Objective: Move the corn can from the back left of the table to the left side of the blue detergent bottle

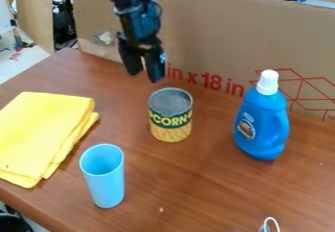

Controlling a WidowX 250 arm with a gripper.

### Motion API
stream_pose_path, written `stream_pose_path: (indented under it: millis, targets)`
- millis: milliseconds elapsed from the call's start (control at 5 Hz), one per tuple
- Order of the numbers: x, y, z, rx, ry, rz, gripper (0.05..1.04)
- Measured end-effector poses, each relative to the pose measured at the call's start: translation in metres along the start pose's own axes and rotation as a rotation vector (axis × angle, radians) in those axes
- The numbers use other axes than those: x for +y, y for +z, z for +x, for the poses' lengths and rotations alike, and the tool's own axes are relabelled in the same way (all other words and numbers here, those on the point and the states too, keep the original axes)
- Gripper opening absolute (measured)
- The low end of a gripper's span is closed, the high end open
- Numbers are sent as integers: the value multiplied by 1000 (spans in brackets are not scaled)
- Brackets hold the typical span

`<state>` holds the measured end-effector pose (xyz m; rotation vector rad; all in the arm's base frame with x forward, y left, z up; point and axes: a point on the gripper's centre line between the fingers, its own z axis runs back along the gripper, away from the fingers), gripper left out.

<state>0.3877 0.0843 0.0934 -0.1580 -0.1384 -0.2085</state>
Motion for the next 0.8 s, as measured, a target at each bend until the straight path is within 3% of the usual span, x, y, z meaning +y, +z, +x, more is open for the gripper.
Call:
stream_pose_path:
  millis: [200, 400, 600, 800]
  targets:
    - [5, 30, -8, 9, 104, 98, 1001]
    - [10, 62, -13, 41, 146, 238, 1001]
    - [-1, 85, -33, 72, 143, 267, 1001]
    - [-16, 85, -61, 126, 173, 226, 1000]
